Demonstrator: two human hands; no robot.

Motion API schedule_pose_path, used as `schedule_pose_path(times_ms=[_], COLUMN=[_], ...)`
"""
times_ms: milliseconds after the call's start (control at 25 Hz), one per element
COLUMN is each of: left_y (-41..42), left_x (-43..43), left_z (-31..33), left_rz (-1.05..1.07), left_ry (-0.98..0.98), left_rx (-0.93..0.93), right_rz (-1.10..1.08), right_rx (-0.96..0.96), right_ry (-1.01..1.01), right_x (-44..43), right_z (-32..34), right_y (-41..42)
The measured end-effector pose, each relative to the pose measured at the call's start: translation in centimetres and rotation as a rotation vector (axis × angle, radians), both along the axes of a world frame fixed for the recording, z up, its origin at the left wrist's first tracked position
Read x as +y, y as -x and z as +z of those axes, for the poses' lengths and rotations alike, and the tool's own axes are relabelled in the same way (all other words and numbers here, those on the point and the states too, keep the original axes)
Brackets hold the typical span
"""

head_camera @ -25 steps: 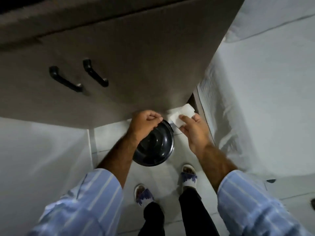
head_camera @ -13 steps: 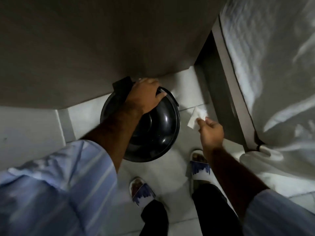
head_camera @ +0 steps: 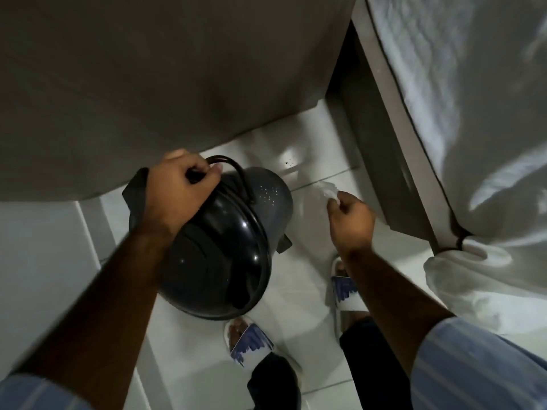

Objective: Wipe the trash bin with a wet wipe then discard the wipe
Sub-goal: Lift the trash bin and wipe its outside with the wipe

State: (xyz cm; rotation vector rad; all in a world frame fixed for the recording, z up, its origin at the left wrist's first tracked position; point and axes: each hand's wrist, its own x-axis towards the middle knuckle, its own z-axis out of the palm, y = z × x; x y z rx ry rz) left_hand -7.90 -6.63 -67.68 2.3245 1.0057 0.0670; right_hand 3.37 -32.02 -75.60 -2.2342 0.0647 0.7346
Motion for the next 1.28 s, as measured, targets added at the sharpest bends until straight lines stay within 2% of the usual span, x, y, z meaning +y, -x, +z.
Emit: schedule_pose_path(times_ms=[120, 200, 280, 360, 520, 600, 720, 800, 960, 1040, 1120, 1200, 1280], left_y=[2.8, 4.1, 5.1, 5.6, 5.3, 5.0, 4.9, 5.2, 5.8, 5.9, 6.0, 6.3, 6.7], left_x=[-0.7, -0.8, -1.0, -1.1, -0.5, 0.3, 0.8, 0.7, 0.2, 0.3, 0.6, 1.0, 1.1], left_z=[0.2, -0.1, -0.6, -1.0, -1.3, -1.5, -1.6, -1.5, -1.4, -1.3, -1.1, -1.1, -1.2], left_rz=[0.026, -0.007, -0.046, -0.031, 0.107, 0.136, 0.138, 0.12, 0.075, 0.118, 0.163, 0.182, 0.178], left_ry=[-0.038, -0.049, -0.065, -0.076, -0.051, -0.038, -0.045, -0.059, -0.092, -0.074, -0.061, -0.048, -0.051], left_rx=[-0.099, -0.166, -0.23, -0.272, -0.28, -0.281, -0.266, -0.266, -0.28, -0.289, -0.302, -0.309, -0.31], right_rz=[0.104, 0.177, 0.292, 0.298, 0.13, 0.275, 0.498, 0.418, 0.186, 0.138, 0.288, 0.512, 0.661], right_rx=[-0.083, -0.041, 0.058, 0.197, 0.468, 0.408, 0.144, 0.173, 0.415, 0.477, 0.4, 0.189, 0.016], right_ry=[0.107, 0.167, 0.143, 0.0, -0.43, -0.579, -0.595, -0.578, -0.353, -0.459, -0.612, -0.704, -0.661], right_x=[2.1, 4.1, 6.0, 7.5, 8.2, 6.6, 4.7, 4.7, 7.6, 8.7, 8.1, 5.6, 3.1], right_z=[-1.2, -2.3, -2.9, -3.4, -1.6, 0.5, 1.2, -1.0, -5.1, -3.6, -0.4, 2.1, 1.2], right_y=[0.1, 0.3, 1.4, 3.0, 6.1, 7.9, 10.0, 9.5, 5.7, 5.4, 7.0, 10.0, 12.1])
